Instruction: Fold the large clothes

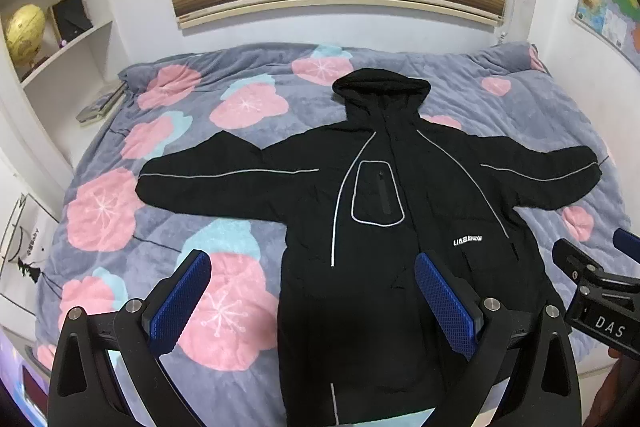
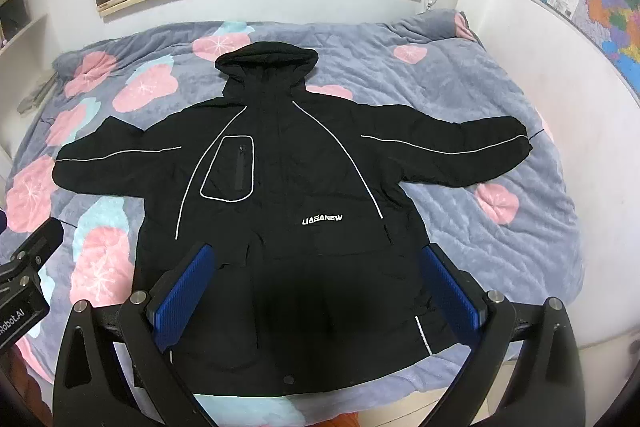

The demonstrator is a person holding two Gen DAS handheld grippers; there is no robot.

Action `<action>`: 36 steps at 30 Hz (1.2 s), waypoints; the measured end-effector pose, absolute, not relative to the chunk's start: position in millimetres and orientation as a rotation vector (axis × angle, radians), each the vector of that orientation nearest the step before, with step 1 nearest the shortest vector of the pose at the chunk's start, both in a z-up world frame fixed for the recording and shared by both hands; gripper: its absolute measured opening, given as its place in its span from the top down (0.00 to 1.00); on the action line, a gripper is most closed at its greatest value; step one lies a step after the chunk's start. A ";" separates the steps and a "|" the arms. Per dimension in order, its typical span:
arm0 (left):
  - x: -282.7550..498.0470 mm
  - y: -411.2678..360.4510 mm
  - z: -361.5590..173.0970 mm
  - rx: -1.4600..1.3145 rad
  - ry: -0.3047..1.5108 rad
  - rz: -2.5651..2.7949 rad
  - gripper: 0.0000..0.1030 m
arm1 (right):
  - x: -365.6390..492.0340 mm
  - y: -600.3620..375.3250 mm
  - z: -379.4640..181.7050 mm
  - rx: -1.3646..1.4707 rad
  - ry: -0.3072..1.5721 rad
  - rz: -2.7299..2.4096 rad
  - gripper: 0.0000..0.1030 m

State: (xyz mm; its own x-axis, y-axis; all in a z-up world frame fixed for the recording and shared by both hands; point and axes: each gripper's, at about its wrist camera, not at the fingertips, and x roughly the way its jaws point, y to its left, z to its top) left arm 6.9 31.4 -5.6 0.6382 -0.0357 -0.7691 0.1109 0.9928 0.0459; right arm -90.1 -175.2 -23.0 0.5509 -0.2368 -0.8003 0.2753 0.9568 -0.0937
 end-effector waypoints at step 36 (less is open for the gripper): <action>21.3 -113.1 -3.9 0.097 0.936 -0.028 0.01 | -63.8 -338.7 -29.6 0.093 0.967 -0.255 0.00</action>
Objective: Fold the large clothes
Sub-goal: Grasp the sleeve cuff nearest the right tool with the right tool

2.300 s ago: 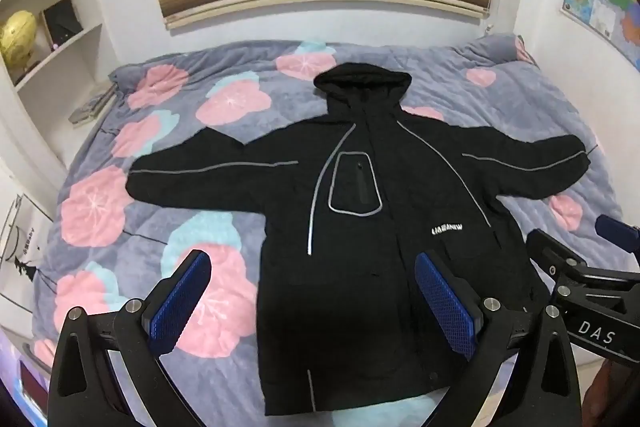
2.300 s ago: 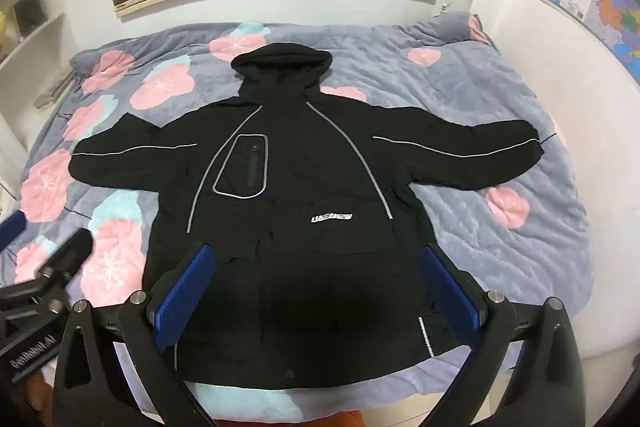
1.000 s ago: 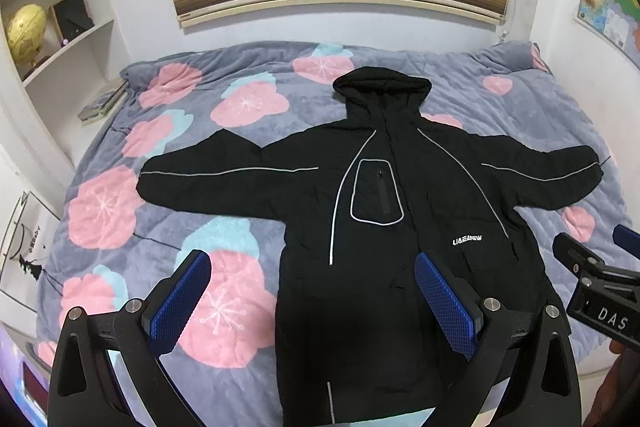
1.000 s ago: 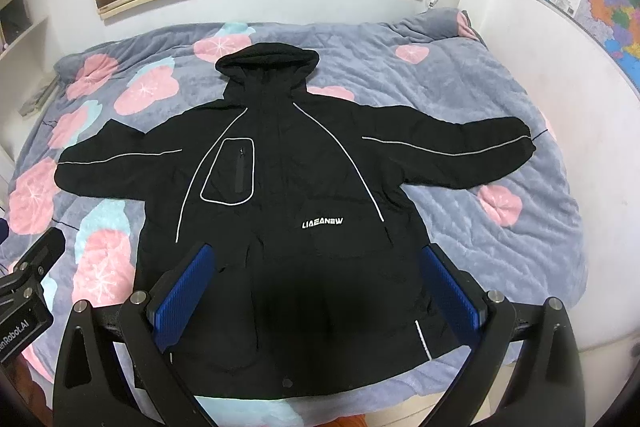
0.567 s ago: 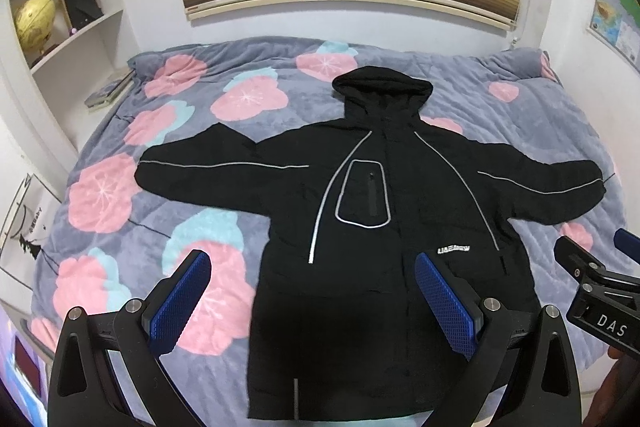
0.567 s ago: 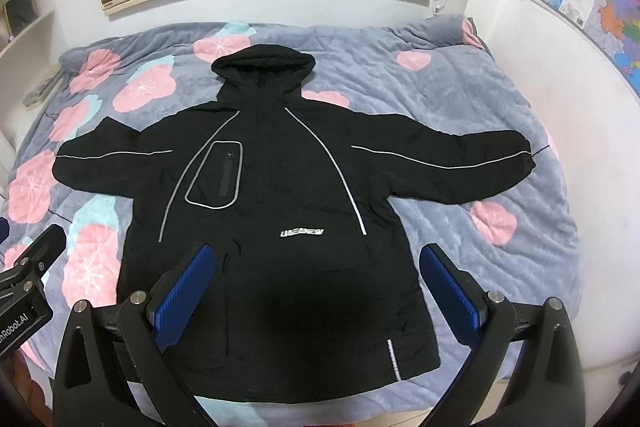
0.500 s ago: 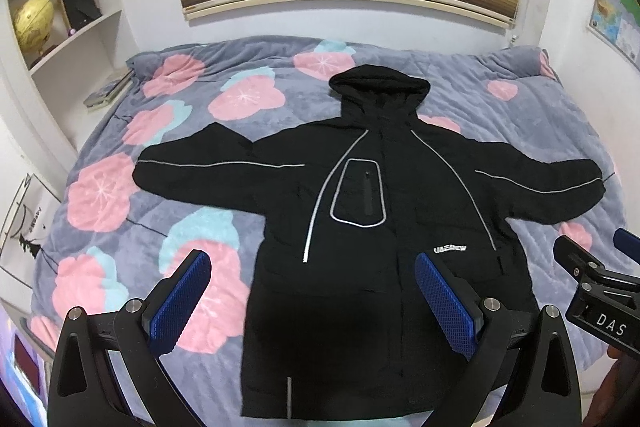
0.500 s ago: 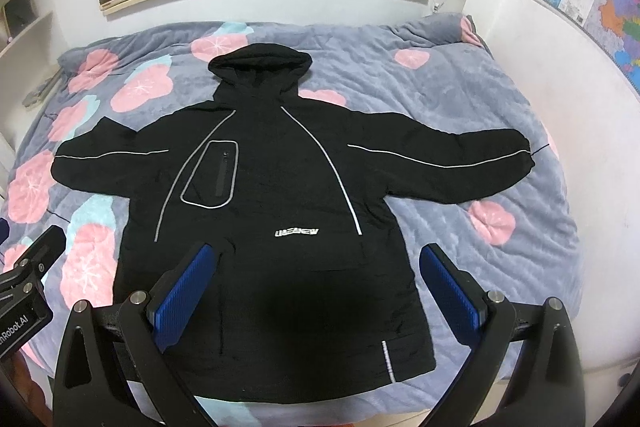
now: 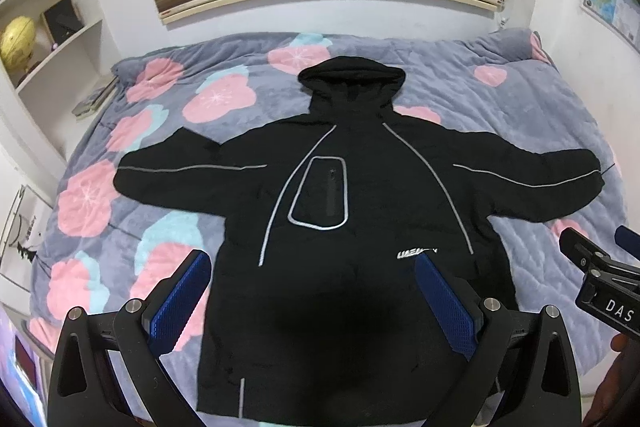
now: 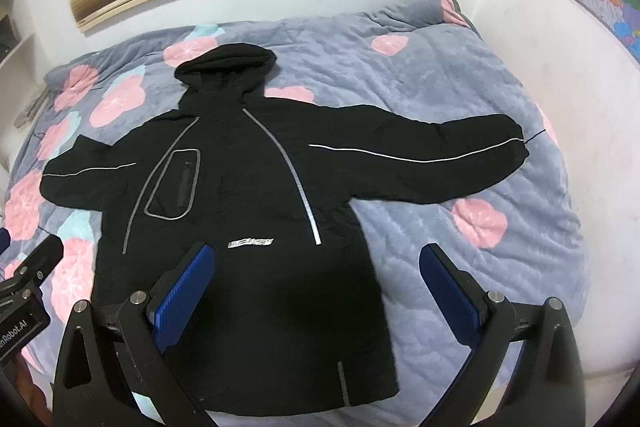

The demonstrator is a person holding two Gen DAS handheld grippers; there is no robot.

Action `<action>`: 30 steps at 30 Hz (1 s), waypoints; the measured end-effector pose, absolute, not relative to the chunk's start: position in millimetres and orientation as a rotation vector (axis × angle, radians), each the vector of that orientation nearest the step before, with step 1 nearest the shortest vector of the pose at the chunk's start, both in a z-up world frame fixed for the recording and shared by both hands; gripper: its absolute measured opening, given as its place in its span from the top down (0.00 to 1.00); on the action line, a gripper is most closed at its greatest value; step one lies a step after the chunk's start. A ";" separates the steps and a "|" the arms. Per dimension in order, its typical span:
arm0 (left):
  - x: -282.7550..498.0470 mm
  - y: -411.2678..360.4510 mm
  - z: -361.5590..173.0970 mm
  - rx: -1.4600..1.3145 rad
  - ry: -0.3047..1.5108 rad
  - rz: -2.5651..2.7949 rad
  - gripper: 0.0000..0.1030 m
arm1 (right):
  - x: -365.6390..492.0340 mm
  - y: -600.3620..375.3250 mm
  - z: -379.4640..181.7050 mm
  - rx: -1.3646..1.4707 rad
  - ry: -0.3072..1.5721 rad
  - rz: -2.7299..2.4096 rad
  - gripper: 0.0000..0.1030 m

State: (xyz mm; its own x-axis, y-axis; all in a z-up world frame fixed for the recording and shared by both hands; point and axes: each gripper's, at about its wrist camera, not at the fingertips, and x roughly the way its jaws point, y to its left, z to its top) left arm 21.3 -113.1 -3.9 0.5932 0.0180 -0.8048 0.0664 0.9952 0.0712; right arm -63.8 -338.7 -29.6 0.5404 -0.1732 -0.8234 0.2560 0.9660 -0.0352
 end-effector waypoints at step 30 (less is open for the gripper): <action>154.8 -274.6 -103.3 0.175 1.040 -0.146 0.01 | 20.6 -755.5 -133.6 0.443 0.894 -0.501 0.09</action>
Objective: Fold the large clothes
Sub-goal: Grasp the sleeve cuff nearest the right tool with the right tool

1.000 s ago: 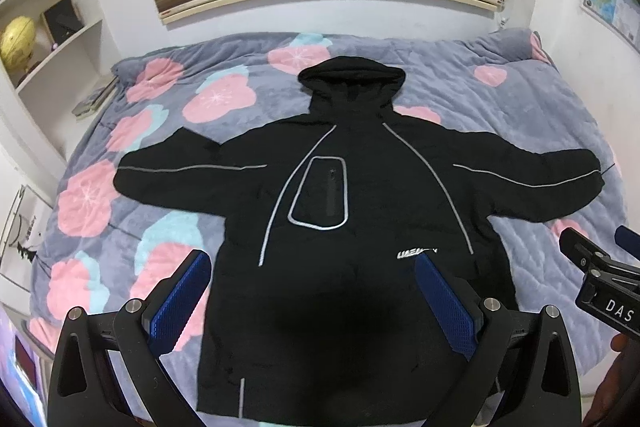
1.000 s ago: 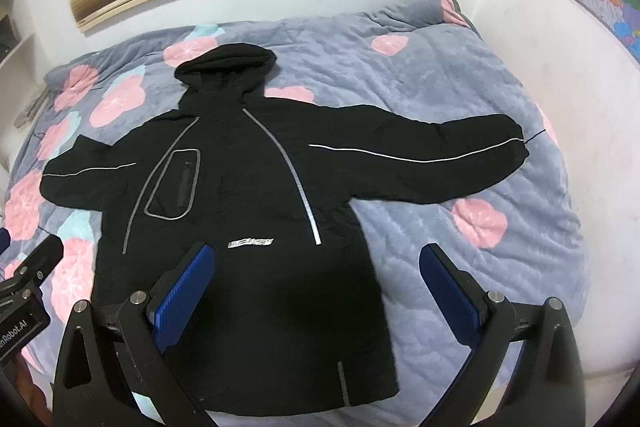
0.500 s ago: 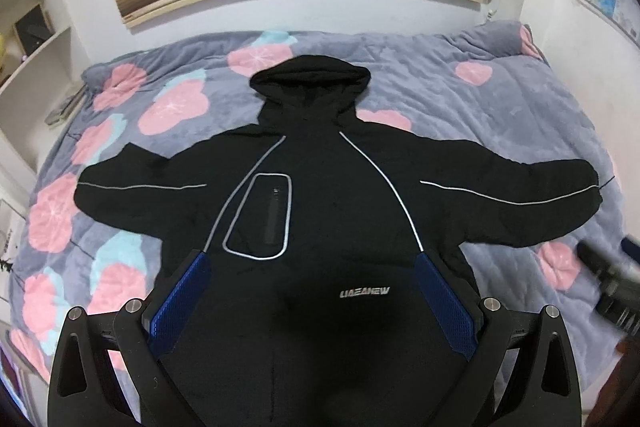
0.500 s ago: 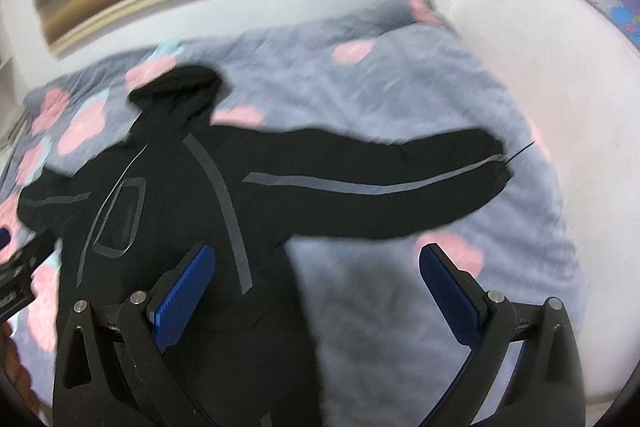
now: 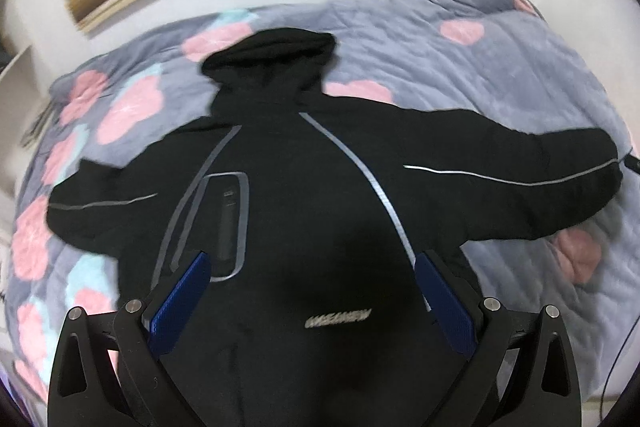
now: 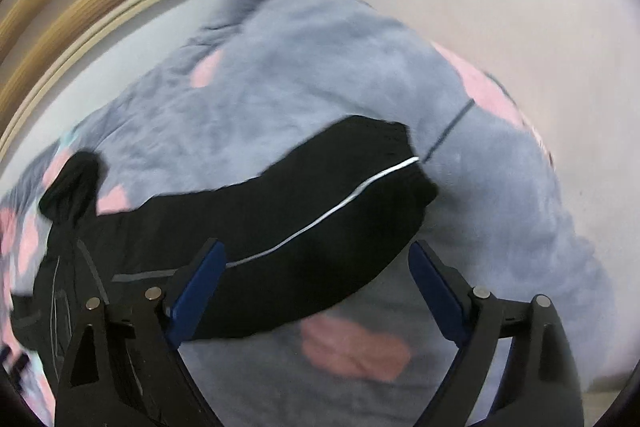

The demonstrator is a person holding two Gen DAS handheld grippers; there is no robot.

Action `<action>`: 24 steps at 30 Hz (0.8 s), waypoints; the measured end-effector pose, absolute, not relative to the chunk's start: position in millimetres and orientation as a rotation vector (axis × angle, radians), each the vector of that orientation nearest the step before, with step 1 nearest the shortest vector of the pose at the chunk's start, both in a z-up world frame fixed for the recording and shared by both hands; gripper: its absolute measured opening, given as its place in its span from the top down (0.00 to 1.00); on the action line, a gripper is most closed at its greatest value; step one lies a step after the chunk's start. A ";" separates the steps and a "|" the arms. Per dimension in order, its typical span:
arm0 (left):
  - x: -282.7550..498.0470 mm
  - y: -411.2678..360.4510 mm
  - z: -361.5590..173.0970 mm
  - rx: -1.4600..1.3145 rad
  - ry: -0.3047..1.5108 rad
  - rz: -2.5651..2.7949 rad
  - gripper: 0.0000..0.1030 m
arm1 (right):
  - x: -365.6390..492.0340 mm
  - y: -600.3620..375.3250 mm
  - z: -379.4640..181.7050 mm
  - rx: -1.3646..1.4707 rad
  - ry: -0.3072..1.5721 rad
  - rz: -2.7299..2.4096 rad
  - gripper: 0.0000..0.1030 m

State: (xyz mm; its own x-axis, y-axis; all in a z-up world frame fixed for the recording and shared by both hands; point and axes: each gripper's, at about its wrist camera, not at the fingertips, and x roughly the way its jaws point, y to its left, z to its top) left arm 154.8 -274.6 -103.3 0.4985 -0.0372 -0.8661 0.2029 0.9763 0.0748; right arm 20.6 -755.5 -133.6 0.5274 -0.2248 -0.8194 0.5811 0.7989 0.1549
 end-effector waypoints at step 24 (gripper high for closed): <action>271.7 -468.6 -279.9 0.247 1.293 -0.544 0.02 | 42.6 -816.8 -175.0 0.546 0.935 -0.505 0.88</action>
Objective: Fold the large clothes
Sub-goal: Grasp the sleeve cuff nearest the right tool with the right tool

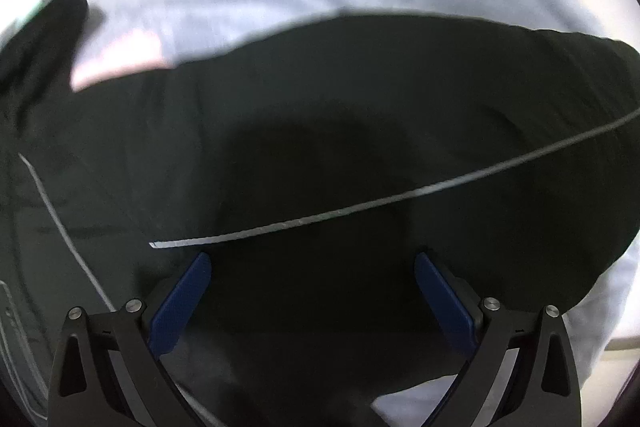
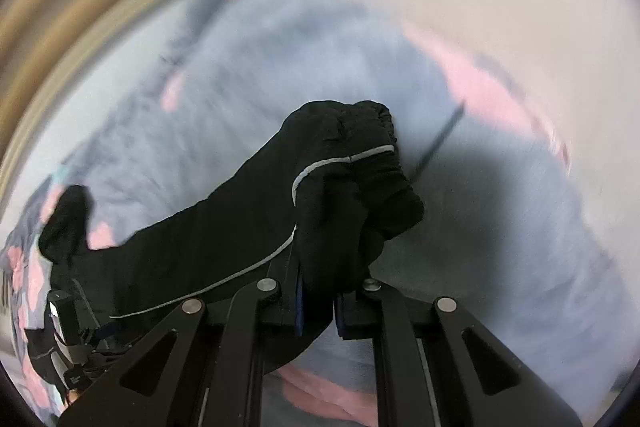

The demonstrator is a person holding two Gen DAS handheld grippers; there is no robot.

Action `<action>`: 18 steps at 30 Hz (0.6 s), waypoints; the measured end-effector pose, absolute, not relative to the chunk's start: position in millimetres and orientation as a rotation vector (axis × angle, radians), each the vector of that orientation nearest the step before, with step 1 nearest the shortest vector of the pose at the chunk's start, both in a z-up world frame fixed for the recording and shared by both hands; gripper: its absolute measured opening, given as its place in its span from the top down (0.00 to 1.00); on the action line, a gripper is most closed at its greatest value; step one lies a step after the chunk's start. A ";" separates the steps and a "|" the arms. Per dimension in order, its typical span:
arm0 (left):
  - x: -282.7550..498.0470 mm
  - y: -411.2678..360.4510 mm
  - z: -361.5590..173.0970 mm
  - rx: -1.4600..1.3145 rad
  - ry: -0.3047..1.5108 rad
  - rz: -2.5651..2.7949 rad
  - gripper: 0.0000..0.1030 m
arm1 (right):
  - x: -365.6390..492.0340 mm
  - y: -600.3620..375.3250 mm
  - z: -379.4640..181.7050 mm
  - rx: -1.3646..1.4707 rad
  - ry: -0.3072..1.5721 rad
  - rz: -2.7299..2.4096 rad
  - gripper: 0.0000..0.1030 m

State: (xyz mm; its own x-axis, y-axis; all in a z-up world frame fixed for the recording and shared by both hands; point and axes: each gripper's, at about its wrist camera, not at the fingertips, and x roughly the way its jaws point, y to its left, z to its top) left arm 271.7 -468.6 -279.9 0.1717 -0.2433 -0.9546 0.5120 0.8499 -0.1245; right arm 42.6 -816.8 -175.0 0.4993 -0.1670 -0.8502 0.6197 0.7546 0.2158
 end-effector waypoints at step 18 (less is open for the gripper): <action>228.4 -293.5 -191.1 0.110 1.181 -0.461 0.02 | 90.8 -699.8 -124.9 0.308 0.950 -0.389 0.88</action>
State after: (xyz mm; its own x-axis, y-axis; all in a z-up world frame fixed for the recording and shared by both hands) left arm 228.4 -293.5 -191.1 0.2993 -0.2891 -0.9093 0.4028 0.9022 -0.1543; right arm 90.8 -699.8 -124.9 0.5215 -0.1861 -0.8327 0.4517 0.8882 0.0844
